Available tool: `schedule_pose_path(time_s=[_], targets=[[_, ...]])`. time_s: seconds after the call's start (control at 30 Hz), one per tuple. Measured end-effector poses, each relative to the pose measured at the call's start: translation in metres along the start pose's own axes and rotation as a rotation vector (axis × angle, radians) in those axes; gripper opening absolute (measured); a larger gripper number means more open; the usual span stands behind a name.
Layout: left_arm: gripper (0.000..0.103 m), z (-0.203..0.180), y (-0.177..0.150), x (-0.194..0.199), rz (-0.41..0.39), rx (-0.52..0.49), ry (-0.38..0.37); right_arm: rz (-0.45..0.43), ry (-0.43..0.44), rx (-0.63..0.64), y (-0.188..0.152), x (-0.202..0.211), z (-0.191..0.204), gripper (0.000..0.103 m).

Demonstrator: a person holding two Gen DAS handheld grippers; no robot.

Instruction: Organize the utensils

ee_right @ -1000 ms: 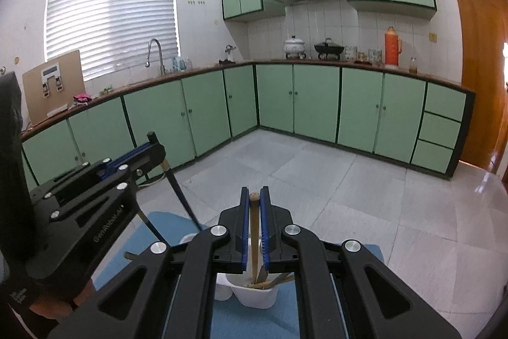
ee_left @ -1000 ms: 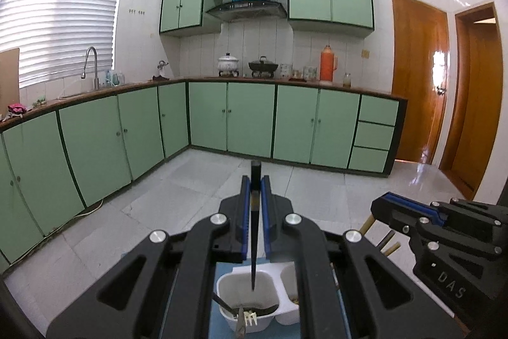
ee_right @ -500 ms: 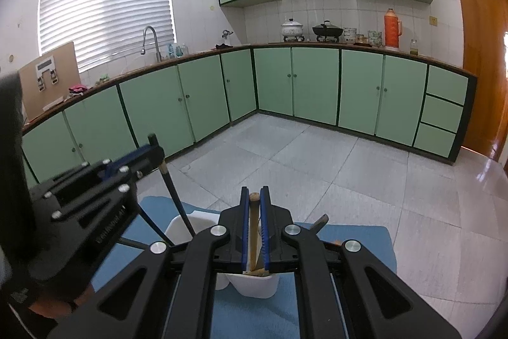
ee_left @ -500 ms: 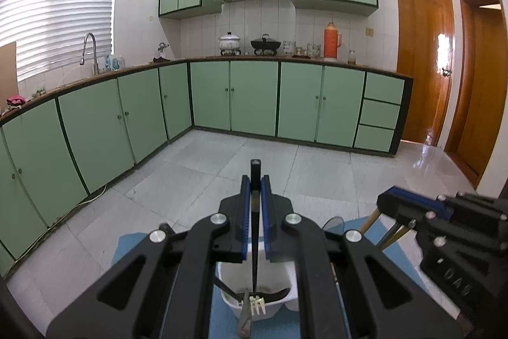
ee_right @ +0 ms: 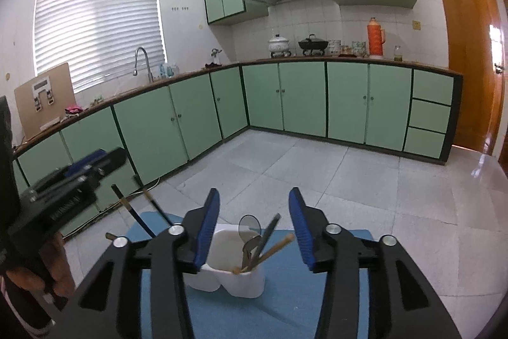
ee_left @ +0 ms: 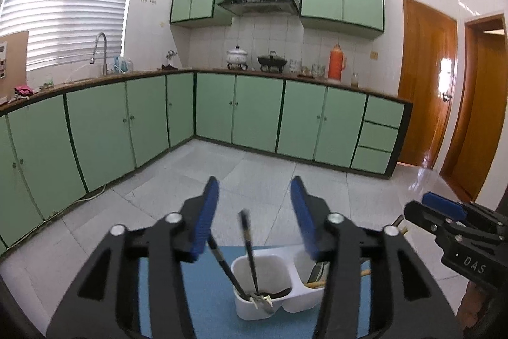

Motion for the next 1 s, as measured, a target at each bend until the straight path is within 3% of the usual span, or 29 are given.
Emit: schedule_pose_path(time_s=[0.23,0.4,0.6,1.0], targets=[[0.086,-0.001,0.004,0.045,-0.064,-0.034,0.025,-0.033,-0.011,0.001,-0.005,0.034,-0.004,0.065],[0.091,-0.008,-0.012,0.075,-0.045,-0.067,0.023,-0.048,-0.024,-0.029,-0.015,0.062,-0.003,0.083],[0.096,-0.01,-0.042,0.111,0.011,-0.066,0.016,-0.017,-0.041,-0.056,-0.042,0.093,0.001,0.095],[0.098,0.002,-0.084,0.164,0.129,-0.038,0.033,0.109,-0.055,-0.068,-0.098,0.14,0.008,0.097]])
Point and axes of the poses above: each gripper's, at about its wrist camera, not at the fingertips, and x roughly against the way its jaws point, z to its left, y to its top, the point moved 4 cm from there along -x, roughly the way its jaws point, and after that the axes turned 12 degrees about -z, right-handed, at the moved point
